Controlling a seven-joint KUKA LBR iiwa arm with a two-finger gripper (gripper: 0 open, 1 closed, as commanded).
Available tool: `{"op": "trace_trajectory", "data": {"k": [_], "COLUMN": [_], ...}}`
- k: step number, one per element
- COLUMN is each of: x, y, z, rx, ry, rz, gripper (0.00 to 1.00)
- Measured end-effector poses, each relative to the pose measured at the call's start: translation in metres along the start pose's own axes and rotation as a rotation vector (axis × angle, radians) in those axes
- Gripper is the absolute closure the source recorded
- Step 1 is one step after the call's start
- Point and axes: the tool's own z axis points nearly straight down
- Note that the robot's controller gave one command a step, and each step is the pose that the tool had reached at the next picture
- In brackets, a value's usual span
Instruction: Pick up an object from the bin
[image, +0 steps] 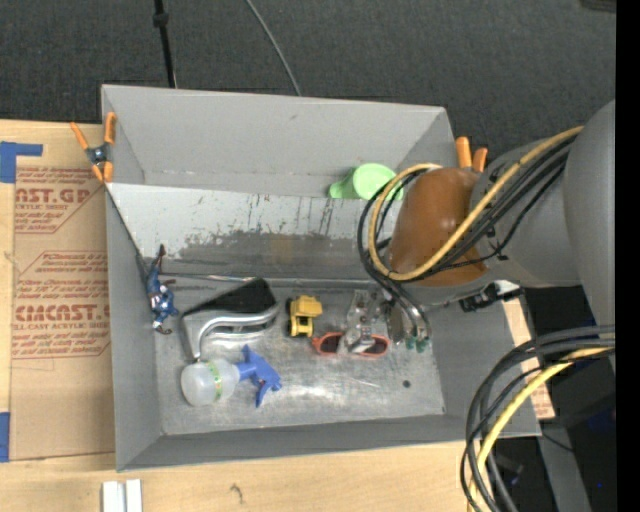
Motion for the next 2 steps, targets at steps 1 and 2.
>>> {"op": "trace_trajectory", "data": {"k": [1, 2], "x": [0.001, 0.001], "y": [0.000, 0.000], "z": [-0.006, -0.017], "rx": [0.000, 0.000], "ry": [0.002, 0.005], "rz": [0.000, 0.000], "gripper": [1.00, 1.00]}}
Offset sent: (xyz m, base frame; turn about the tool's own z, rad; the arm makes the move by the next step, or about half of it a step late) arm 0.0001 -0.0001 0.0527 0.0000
